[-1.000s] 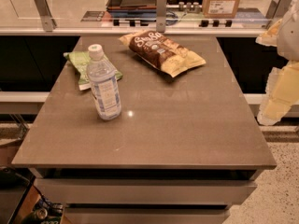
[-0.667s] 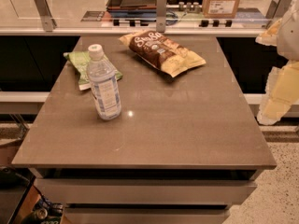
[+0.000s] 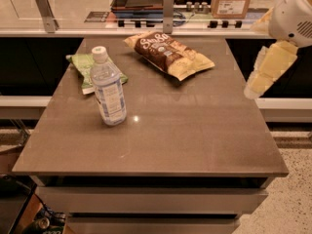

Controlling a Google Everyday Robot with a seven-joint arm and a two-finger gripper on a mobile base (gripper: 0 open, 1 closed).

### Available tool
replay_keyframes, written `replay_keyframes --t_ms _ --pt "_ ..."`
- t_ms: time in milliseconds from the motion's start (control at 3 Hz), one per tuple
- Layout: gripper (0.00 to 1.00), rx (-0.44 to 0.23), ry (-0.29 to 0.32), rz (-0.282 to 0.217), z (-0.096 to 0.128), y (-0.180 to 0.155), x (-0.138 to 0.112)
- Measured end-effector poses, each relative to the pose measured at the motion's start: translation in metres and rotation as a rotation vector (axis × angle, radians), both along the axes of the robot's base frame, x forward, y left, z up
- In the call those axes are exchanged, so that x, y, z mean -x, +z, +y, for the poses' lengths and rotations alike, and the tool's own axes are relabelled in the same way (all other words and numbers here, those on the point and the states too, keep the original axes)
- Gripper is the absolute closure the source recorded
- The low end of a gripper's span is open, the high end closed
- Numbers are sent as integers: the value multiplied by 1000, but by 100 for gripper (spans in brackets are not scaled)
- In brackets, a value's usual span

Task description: Pick brown chip bag

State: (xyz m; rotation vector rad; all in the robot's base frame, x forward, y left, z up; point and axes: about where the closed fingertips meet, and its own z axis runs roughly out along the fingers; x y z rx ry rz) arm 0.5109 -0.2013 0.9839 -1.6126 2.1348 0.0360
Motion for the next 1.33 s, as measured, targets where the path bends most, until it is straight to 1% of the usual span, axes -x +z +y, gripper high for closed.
replay_keyframes --t_ms 333,667,1000,1333 --pt "0 -89 -63 -8 5 3 -38" --pt "0 -124 -184 -8 9 7 -68" --pt "0 -145 -330 -8 12 4 -93" --pt "0 -150 -454 7 14 -7 -119"
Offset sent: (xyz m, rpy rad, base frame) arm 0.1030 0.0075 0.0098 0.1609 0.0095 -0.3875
